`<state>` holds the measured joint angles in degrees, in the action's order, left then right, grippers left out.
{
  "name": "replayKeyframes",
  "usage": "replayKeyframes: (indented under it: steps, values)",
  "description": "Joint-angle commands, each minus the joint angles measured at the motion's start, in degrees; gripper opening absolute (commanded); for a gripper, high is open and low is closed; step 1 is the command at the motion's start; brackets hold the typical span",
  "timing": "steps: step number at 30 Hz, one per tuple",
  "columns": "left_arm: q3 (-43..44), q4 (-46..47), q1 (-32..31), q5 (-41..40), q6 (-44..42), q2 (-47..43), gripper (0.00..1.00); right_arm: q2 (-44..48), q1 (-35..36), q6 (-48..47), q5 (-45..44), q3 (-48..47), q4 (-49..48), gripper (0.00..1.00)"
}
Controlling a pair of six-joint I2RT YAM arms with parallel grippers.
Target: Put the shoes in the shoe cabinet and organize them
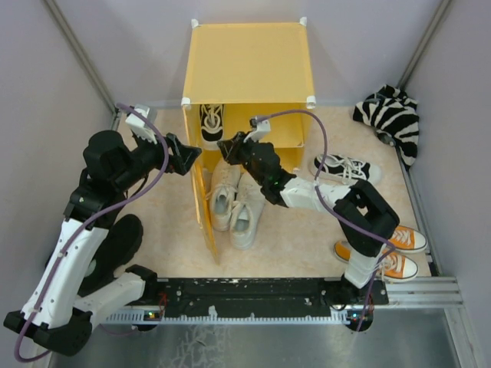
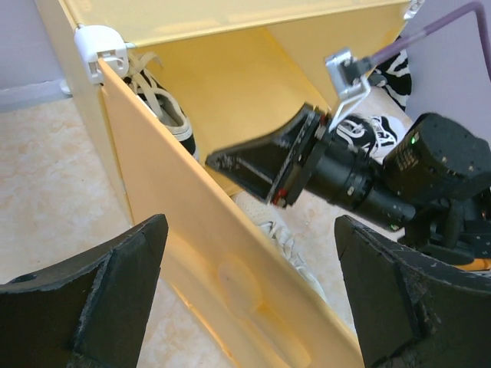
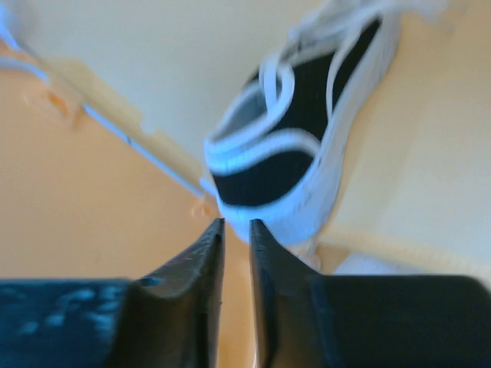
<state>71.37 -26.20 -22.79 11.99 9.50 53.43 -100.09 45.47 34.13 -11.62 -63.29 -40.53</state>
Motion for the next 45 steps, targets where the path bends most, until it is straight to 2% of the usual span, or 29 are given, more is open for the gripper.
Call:
replayKeyframes:
  steps: [1, 4, 9, 25, 36, 40, 43, 45]
  values:
    - [2.4, -0.66, -0.24, -1.43, -1.41, 0.68, 0.95, 2.53, 1.43, -5.38, 0.04, 1.8, 5.28, 0.1]
    - [2.71, -0.78, -0.19, -1.19, -1.45, 1.33, 0.95, 2.39, 1.64, -5.66, -0.14, 2.0, 4.76, 0.05]
    - [2.81, -0.7, -0.24, -1.19, -1.33, 2.11, 0.95, -1.22, 1.66, -7.96, 0.2, -2.53, 5.68, 0.06]
    - [2.29, -1.66, -0.2, -2.57, -2.55, 1.38, 0.95, -9.9, 1.3, -10.59, -2.07, -10.02, -4.6, 0.03]
    - [1.69, -1.36, -0.24, -2.78, -2.25, 1.67, 0.95, -14.91, 0.04, -10.25, -3.11, -15.56, -2.4, 0.03]
    - [1.55, -1.04, -0.19, -2.42, -2.27, 1.99, 0.95, -14.22, -0.12, -9.7, -1.68, -14.45, -1.99, 0.02]
    - [1.39, -0.73, -0.21, -2.41, -2.29, 1.73, 0.95, -10.1, 0.09, -8.62, -0.74, -11.53, -0.9, 0.03]
    - [1.14, -0.26, -0.24, -2.23, -2.17, 1.49, 0.96, -6.12, 0.67, -8.47, -0.52, -9.68, 2.52, 0.11]
